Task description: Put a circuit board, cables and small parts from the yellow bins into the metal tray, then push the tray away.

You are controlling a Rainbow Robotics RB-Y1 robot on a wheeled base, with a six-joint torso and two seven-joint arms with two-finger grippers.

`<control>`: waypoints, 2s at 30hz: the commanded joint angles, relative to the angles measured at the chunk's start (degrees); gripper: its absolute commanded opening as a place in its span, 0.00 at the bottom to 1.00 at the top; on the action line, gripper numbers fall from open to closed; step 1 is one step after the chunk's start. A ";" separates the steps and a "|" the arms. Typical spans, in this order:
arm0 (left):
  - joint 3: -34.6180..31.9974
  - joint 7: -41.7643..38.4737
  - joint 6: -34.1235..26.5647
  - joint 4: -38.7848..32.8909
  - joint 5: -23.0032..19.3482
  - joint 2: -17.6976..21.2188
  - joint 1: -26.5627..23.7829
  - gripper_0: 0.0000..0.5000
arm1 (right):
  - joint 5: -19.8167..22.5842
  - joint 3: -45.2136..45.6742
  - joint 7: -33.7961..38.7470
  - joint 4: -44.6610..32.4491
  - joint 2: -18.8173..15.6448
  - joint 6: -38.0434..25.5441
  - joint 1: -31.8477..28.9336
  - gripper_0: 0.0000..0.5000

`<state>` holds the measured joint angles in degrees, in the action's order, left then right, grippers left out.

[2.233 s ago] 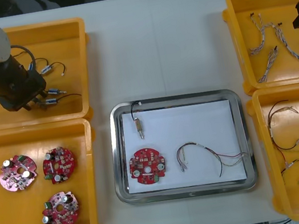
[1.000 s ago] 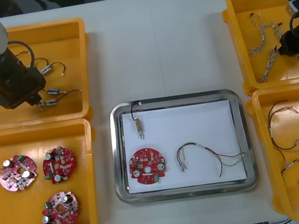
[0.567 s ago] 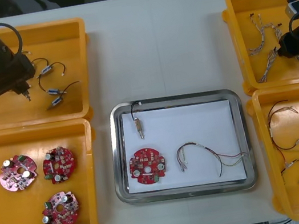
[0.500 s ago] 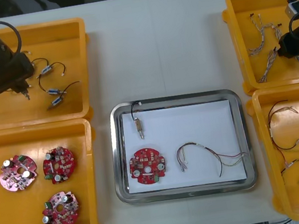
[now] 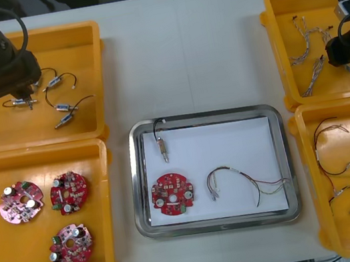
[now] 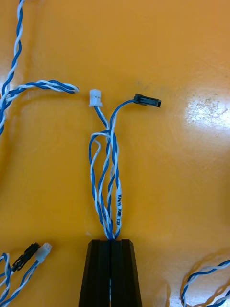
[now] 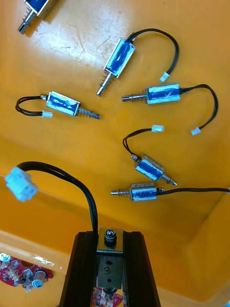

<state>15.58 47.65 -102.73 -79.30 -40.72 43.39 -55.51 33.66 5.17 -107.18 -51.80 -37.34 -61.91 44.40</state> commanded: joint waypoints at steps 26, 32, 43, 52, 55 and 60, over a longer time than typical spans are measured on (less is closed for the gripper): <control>0.76 -2.12 -4.41 -14.74 -3.76 -2.96 -2.76 0.00 | -2.11 3.89 -1.10 -10.25 -5.47 -28.18 7.02 0.00; 2.17 -3.70 -5.55 -14.74 -1.03 -7.53 -4.60 0.00 | -2.19 7.40 -0.93 -16.05 -6.08 -38.29 6.93 0.00; 4.72 -5.81 -5.55 -15.09 -1.38 -9.56 -6.18 0.00 | -1.49 9.86 -0.57 -28.00 -7.49 -48.09 6.58 0.00; 4.63 -5.81 -5.47 -15.27 -1.56 -9.29 -6.27 0.00 | 5.10 9.78 0.48 -40.04 -8.72 -48.09 1.39 0.00; 4.63 -5.72 -5.47 -15.27 -1.56 -9.29 -6.27 0.00 | 8.00 9.69 0.66 -43.03 -8.98 -48.09 0.16 0.00; 4.63 -5.81 -5.47 -15.27 -1.65 -9.20 -6.27 0.00 | 13.28 7.49 0.83 -48.13 -9.60 -48.09 -1.33 0.00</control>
<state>19.94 46.83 -107.81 -92.67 -42.40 34.78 -58.66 44.60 13.48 -107.21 -95.77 -43.53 -109.78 43.93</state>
